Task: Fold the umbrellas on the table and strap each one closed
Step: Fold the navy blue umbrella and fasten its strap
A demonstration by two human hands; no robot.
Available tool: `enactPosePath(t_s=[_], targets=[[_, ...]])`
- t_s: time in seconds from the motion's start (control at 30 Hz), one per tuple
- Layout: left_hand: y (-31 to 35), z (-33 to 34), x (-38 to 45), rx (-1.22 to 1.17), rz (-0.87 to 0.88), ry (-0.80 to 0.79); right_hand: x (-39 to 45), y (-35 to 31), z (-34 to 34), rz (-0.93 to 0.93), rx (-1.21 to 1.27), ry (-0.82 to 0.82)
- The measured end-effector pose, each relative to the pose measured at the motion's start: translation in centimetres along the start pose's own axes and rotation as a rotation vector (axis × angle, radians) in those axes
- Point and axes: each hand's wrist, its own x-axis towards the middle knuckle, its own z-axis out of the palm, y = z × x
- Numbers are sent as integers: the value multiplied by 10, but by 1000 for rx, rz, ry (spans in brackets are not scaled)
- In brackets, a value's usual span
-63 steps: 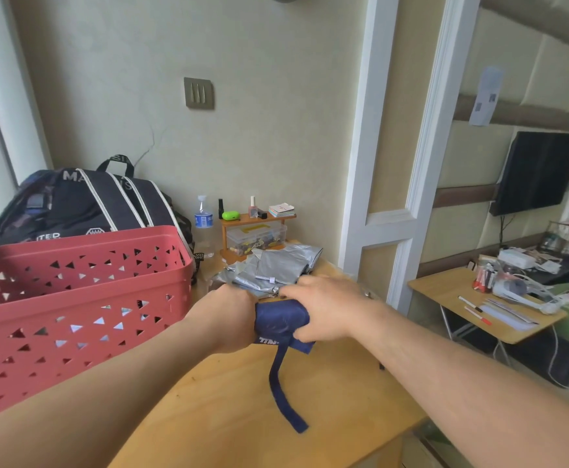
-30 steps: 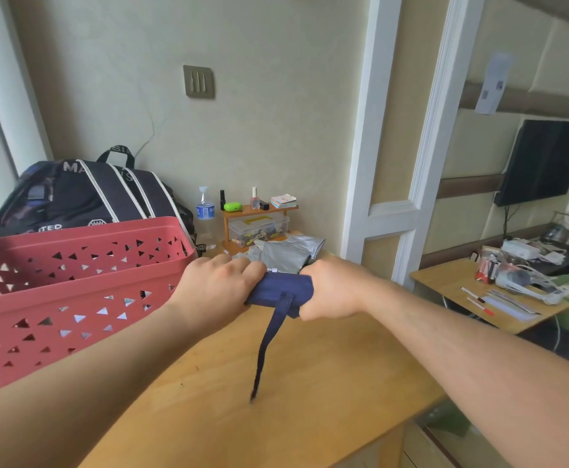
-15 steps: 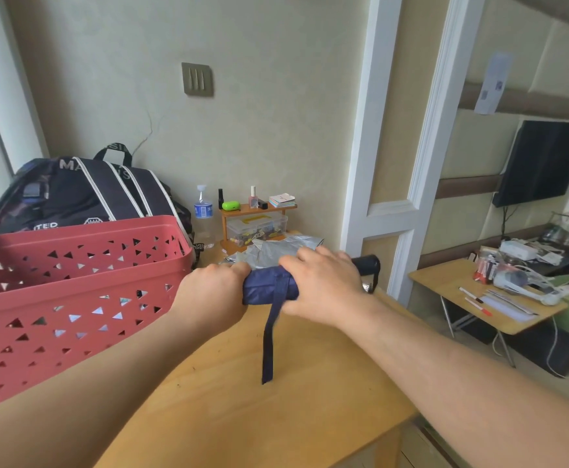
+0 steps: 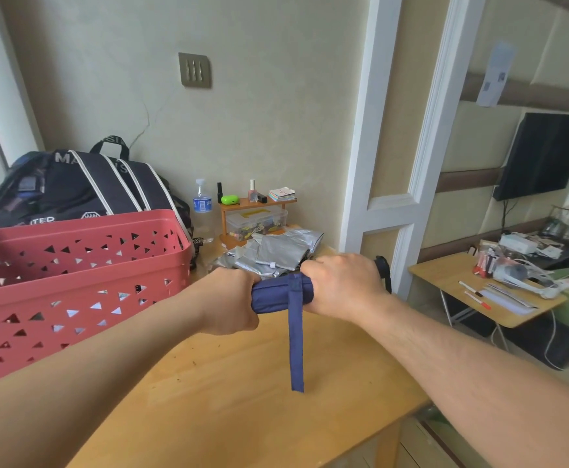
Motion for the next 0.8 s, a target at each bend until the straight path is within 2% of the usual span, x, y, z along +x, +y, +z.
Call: enactPosePath(t_s=[0.13,0.3,0.4,0.5,0.67,0.8], targets=[[1,5,4,266,-5,115,-1,-14,-4,37,-8,-88],[7,11,18,333,2,208,6,-31,-9,127,45,-149],[-5,22,15,472,62,462,7,-31,-12,170,97,-190],[-17,30,16,478,151,632,8,-31,-11,199,172,-226],[-17,30,14,550,79,494,7,-32,-1,186,233,-254],[-8,24,14,507,-33,415,9,-30,8,146,160,-95]])
